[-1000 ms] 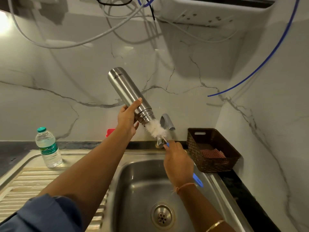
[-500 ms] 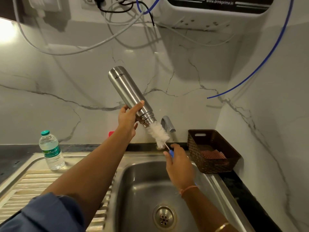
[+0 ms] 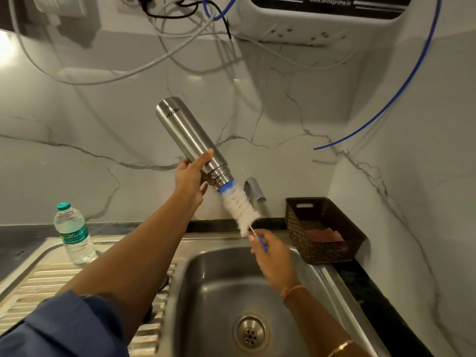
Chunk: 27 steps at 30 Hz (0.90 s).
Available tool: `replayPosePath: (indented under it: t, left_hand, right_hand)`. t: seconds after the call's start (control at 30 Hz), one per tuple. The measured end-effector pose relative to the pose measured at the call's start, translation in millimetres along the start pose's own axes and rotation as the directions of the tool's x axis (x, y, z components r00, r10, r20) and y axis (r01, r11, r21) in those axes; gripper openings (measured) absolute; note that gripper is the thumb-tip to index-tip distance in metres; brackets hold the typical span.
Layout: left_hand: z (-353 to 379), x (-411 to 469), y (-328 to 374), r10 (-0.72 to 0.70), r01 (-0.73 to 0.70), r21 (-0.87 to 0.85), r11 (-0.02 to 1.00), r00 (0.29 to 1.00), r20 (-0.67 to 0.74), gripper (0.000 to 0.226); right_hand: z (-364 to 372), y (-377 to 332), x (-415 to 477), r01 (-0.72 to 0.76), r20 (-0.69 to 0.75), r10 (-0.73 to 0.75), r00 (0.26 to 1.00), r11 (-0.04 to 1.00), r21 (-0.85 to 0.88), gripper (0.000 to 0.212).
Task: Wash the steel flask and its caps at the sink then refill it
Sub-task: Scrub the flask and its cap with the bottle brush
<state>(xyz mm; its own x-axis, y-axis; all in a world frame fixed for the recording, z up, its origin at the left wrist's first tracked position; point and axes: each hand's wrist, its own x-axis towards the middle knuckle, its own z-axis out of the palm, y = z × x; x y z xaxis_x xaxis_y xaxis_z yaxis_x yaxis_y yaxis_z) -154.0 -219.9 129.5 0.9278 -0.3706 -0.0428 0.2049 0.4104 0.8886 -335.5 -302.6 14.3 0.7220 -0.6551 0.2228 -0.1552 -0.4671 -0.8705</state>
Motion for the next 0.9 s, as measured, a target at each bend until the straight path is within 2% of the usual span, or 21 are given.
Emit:
replayPosePath:
  t: [0.07,0.13,0.17,0.2,0.23,0.27,0.3,0.33,0.4,0.43,0.5,0.53,0.57,0.6,0.63,0.67,0.73,0.77,0.8,0.87,0.9]
  left_hand:
    - [3.3,0.5,4.1,0.007,-0.007,-0.009,1.0,1.0,-0.005,0.054]
    - [5.6,1.6,8.6,0.004,-0.004,-0.016,1.0,1.0,-0.008,0.056]
    - [6.1,2.3,9.6,0.002,-0.002,-0.018,1.0,1.0,-0.007,0.056]
    - [5.8,2.8,10.5,0.002,-0.002,-0.019,1.0,1.0,-0.005,0.056]
    - [4.9,3.7,11.1,0.002,-0.002,-0.018,1.0,1.0,-0.003,0.056]
    - [3.5,4.7,11.2,-0.001,0.001,-0.016,1.0,1.0,0.0,0.056]
    - [1.7,5.9,10.3,-0.007,0.007,-0.012,1.0,1.0,0.004,0.056]
    - [0.3,6.4,8.9,-0.015,0.015,-0.01,1.0,1.0,0.01,0.054]
    - [-1.7,5.8,5.1,-0.015,0.016,-0.016,1.0,1.0,0.021,0.048]
    - [-2.4,6.0,3.5,-0.005,0.006,-0.013,1.0,1.0,0.018,0.048]
    - [-2.7,6.4,2.3,0.023,-0.023,0.0,1.0,1.0,-0.002,0.057]
    - [-2.1,6.2,3.6,0.036,-0.036,-0.001,0.999,0.999,-0.012,0.062]
    - [-1.2,6.4,5.8,0.042,-0.042,-0.008,0.999,0.999,-0.02,0.064]
    - [-0.3,6.6,8.2,0.044,-0.044,-0.014,0.999,0.999,-0.025,0.063]
    - [0.3,7.3,10.1,0.042,-0.043,-0.018,0.999,0.999,-0.027,0.062]
    - [1.1,7.3,11.5,0.041,-0.041,-0.018,0.999,0.999,-0.025,0.063]
    - [1.3,7.1,13.5,0.042,-0.042,-0.017,0.999,0.999,-0.016,0.064]
    - [0.5,7.7,13.8,0.041,-0.041,-0.021,0.999,0.999,-0.01,0.064]
    - [-0.5,8.5,14.1,0.038,-0.038,-0.023,0.999,0.999,-0.006,0.062]
    - [-2.1,9.5,13.4,0.023,-0.023,-0.027,0.999,1.0,0.0,0.058]
    - [-2.3,10.1,12.1,0.012,-0.012,-0.034,0.999,1.0,0.002,0.057]
  right_hand:
    - [5.5,7.0,-5.3,0.122,-0.2,-0.195,0.96,0.937,-0.327,0.022]
    - [6.7,10.9,-7.4,0.213,-0.25,-0.337,0.908,0.883,-0.418,0.025]
    - [3.4,7.3,-6.2,0.213,-0.241,-0.309,0.92,0.911,-0.353,0.023]
    - [0.4,4.3,-3.4,0.177,-0.2,-0.217,0.956,0.963,-0.202,0.021]
    - [-4.0,0.8,-1.8,0.096,-0.084,-0.094,0.992,0.995,0.02,0.02]
    - [-10.0,-0.9,-1.5,-0.03,0.082,0.011,0.997,0.97,0.243,0.021]
    - [-17.0,-0.5,-1.5,-0.158,0.233,0.067,0.97,0.905,0.395,0.024]
    - [-22.2,0.7,-1.1,-0.25,0.338,0.091,0.937,0.848,0.467,0.026]
    - [-23.4,3.6,-1.3,-0.287,0.379,0.108,0.919,0.842,0.456,0.027]
    - [-18.8,5.1,-0.8,-0.236,0.311,0.117,0.943,0.896,0.377,0.026]
    - [-7.4,6.4,-0.7,-0.072,0.041,0.07,0.997,0.996,0.049,0.024]
    - [-2.8,8.7,-0.3,0.009,-0.101,-0.028,0.995,0.984,-0.18,0.024]
    - [0.2,11.8,-0.2,0.061,-0.199,-0.15,0.969,0.917,-0.393,0.024]
    - [2.0,17.6,-0.7,0.113,-0.229,-0.274,0.934,0.836,-0.538,0.022]
    - [2.0,21.8,-2.3,0.167,-0.234,-0.376,0.897,0.776,-0.608,0.023]
    - [1.4,23.2,-3.1,0.207,-0.225,-0.41,0.884,0.775,-0.598,0.025]
    - [-4.3,13.9,-2.1,0.218,-0.154,-0.281,0.947,0.918,-0.331,0.023]
    - [-6.6,11.6,0.8,0.17,-0.079,-0.181,0.98,0.977,-0.13,0.022]
    - [-10.2,9.8,2.7,0.064,0.044,-0.068,0.997,0.994,0.083,0.021]
    - [-20.5,7.6,3.2,-0.207,0.319,0.076,0.945,0.893,0.399,0.026]
    - [-23.9,8.1,3.5,-0.303,0.42,0.096,0.903,0.834,0.461,0.028]
